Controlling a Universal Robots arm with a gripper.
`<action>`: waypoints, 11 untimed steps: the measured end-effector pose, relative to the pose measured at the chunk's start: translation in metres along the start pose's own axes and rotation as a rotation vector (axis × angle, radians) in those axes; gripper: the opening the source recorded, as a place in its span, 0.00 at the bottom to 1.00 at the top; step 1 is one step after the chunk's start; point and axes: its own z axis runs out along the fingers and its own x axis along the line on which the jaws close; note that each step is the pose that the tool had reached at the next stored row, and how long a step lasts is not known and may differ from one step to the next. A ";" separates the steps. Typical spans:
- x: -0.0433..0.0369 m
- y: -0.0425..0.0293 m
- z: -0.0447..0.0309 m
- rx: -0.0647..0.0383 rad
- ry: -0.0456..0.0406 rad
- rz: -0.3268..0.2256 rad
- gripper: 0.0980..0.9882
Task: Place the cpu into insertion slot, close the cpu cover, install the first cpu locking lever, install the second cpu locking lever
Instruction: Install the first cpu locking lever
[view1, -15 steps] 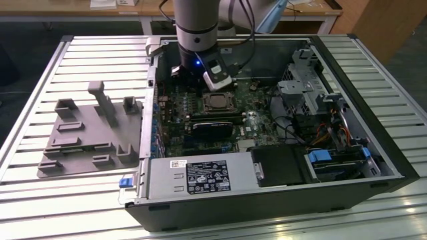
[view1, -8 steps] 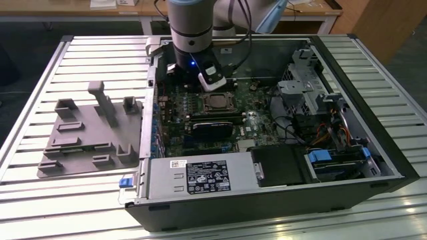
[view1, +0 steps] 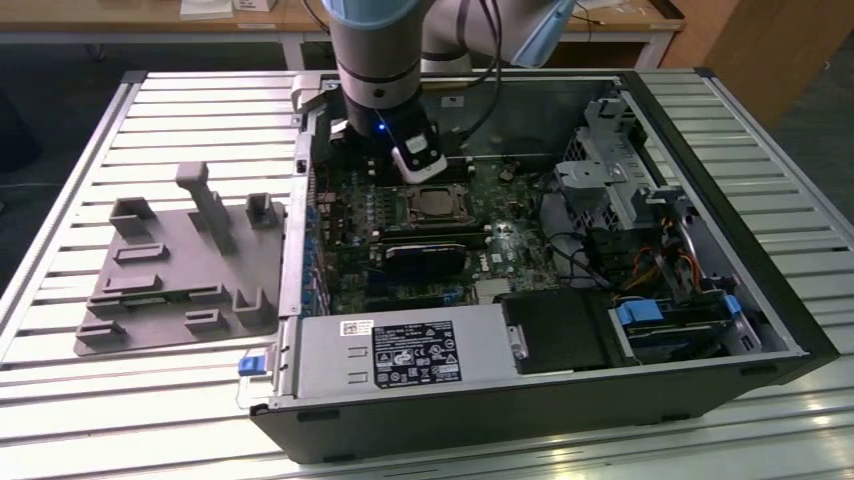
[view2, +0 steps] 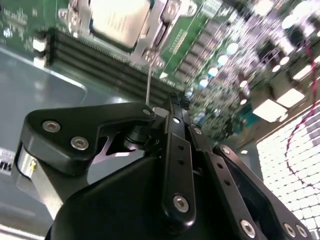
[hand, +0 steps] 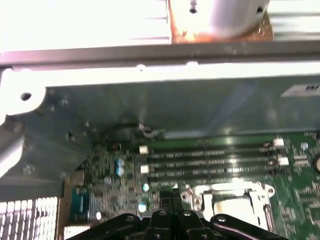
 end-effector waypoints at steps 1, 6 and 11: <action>0.0002 0.0000 0.0000 -0.014 0.0010 0.001 0.00; 0.0005 0.0000 0.0000 -0.047 0.0031 0.002 0.00; -0.0011 0.0000 0.0001 -0.047 0.0032 0.002 0.00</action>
